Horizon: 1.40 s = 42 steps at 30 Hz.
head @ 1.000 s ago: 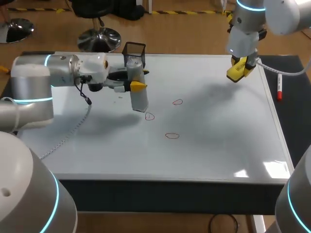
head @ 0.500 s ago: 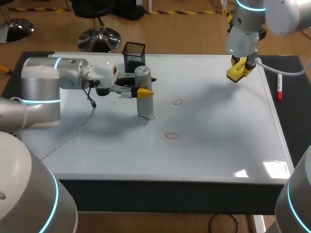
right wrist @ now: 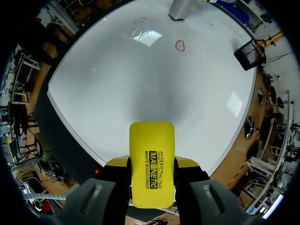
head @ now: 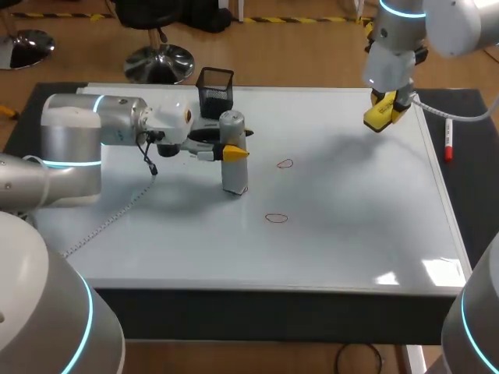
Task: Pick up the inspection probe, press it on each red-marked spot on the whiteboard one by one, put down the probe, pick up the eraser, and wipe off all the red marks.
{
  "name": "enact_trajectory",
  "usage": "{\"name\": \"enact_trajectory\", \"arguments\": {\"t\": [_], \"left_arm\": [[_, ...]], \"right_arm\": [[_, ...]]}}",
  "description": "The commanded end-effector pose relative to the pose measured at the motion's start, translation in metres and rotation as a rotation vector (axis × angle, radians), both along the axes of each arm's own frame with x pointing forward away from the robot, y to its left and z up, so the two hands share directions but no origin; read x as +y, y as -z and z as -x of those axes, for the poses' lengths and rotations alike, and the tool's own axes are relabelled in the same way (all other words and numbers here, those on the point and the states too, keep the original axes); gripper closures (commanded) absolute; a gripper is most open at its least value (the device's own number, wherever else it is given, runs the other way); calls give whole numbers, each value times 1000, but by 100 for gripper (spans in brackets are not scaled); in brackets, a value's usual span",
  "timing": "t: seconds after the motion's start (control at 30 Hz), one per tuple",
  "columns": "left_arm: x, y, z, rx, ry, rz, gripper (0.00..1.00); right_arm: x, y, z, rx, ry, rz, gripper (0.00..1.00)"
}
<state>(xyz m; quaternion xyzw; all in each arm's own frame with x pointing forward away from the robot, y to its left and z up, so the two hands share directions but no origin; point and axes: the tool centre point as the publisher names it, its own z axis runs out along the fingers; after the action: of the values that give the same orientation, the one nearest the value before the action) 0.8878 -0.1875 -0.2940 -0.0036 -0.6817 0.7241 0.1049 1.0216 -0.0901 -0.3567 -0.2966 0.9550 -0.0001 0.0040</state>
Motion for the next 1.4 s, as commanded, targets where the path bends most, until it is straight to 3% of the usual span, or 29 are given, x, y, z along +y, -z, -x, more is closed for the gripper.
{"name": "enact_trajectory", "arguments": {"t": [0.03,0.8,0.9,1.13,1.4], "left_arm": [[-1,4,-1,2,6,4,100],[0,9,1,5,9,-8,100],[2,1,0,18,-16,-30,100],[15,-29,-6,9,-69,-6,100],[38,-36,-24,3,-144,-10,100]], "right_arm": [[-1,-1,-1,2,-1,2,100],[-1,-1,-1,2,-1,2,100],[-1,-1,-1,2,-1,2,100],[-1,-1,-1,2,-1,2,100],[-1,-1,-1,2,-1,2,100]]}}
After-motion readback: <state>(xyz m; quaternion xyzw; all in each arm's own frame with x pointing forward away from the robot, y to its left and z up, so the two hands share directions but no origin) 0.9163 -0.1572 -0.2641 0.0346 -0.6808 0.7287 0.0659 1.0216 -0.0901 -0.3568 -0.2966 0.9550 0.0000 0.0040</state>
